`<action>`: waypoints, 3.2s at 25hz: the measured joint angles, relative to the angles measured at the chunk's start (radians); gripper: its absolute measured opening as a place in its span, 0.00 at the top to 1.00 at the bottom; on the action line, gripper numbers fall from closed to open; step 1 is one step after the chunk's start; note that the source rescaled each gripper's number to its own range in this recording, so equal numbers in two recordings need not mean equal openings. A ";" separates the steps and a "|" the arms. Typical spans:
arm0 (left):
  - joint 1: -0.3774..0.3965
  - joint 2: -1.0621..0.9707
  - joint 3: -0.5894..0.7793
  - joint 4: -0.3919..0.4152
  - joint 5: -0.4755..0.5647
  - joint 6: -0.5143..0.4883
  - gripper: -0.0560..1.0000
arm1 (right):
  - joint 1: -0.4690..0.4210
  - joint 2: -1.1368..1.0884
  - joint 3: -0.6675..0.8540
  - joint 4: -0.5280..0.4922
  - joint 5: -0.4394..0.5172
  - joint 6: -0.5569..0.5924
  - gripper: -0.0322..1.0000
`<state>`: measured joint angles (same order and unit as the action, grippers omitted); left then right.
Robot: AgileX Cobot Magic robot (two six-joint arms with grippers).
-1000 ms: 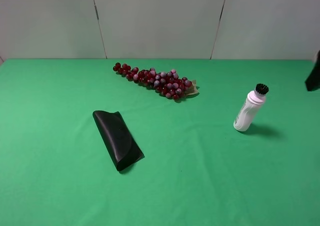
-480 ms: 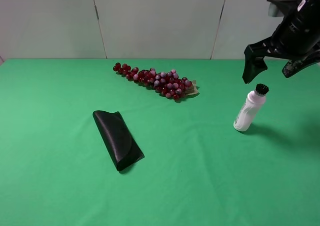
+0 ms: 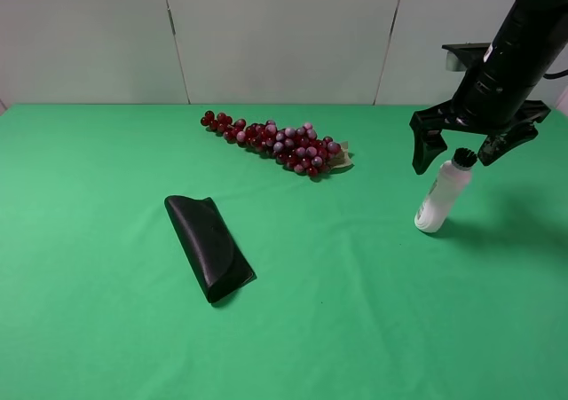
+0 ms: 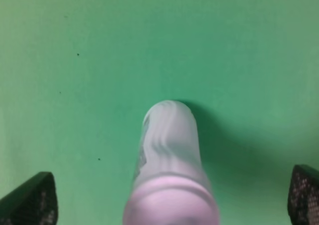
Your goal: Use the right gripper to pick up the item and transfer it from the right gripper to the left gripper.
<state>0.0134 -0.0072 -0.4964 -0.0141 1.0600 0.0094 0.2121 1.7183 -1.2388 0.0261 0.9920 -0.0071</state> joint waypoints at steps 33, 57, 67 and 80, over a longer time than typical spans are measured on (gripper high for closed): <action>0.000 0.000 0.000 0.000 0.000 0.000 0.00 | 0.000 0.044 0.091 0.010 -0.073 0.121 0.95; 0.000 0.000 0.000 0.000 0.000 0.000 0.00 | 0.000 -0.162 0.091 0.100 -0.101 0.028 0.95; 0.000 0.000 0.000 0.000 0.000 0.000 0.00 | 0.000 -0.318 0.157 0.447 -0.163 -0.209 0.95; 0.000 0.000 0.000 0.000 0.000 0.000 0.00 | 0.000 -0.352 0.327 1.047 -0.174 -0.744 0.95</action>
<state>0.0134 -0.0072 -0.4964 -0.0141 1.0600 0.0094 0.2121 1.3662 -0.9122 1.0733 0.8184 -0.7515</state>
